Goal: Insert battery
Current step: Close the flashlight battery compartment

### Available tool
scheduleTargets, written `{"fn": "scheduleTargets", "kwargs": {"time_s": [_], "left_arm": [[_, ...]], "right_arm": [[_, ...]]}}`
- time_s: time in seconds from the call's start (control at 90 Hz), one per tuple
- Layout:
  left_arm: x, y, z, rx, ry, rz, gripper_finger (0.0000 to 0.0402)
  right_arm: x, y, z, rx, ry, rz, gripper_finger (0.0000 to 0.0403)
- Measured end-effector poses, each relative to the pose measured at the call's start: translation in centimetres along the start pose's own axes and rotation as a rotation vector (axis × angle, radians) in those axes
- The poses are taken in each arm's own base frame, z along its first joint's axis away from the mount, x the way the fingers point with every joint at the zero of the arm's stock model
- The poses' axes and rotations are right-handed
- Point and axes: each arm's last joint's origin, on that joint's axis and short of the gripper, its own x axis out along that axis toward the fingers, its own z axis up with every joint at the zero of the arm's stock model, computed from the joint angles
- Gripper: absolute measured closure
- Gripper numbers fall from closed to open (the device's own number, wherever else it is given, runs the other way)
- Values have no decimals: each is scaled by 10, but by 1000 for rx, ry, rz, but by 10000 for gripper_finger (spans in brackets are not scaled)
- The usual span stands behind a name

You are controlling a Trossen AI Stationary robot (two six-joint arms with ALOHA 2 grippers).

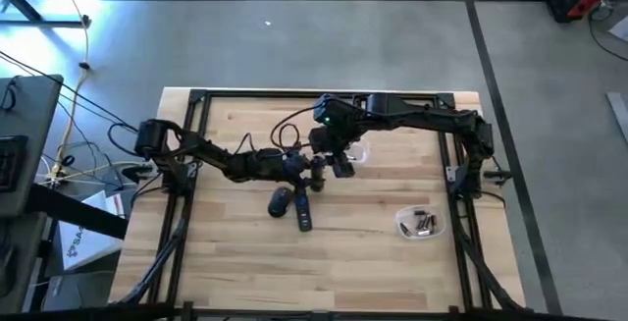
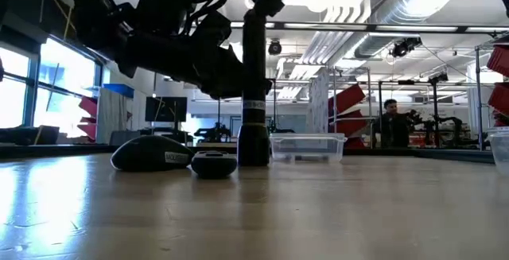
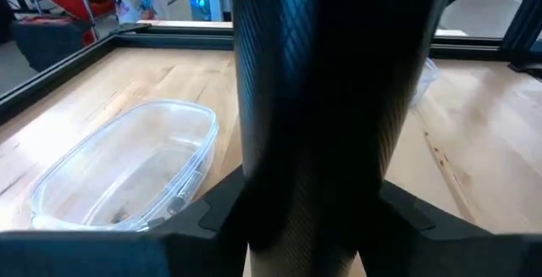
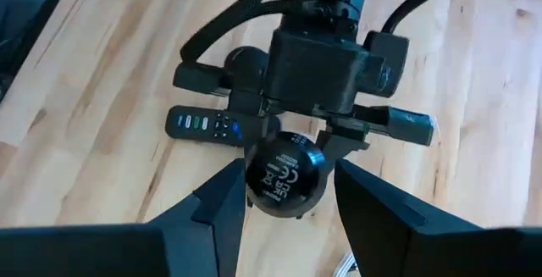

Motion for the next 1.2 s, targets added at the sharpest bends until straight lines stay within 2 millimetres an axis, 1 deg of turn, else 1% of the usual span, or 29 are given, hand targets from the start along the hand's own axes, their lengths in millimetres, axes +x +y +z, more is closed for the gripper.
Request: {"fn": "scheduleTargets", "kwargs": {"time_s": [0.144, 0.322, 0.5, 0.667, 0.833, 1.0, 1.2], "left_arm": [[0, 0, 0, 0, 0, -7, 257], [0, 0, 0, 21, -1, -11, 257], [0, -1, 0, 24, -1, -19, 257], [0, -1, 0, 24, -2, -19, 257], [0, -1, 0, 24, -1, -16, 257], [0, -1, 0, 17, 0, -14, 257], [0, -1, 0, 22, 1, -14, 257]], "right_arm": [[0, 2, 2, -51, -7, 0, 254], [2, 9, 5, -114, -11, -3, 253], [5, 14, 7, -150, 4, -29, 236], [8, 14, 6, -167, 16, -32, 224], [8, 12, 6, -166, 32, -58, 228], [13, 11, 4, -162, 45, -54, 240], [12, 11, 5, -145, 36, -57, 254]]}}
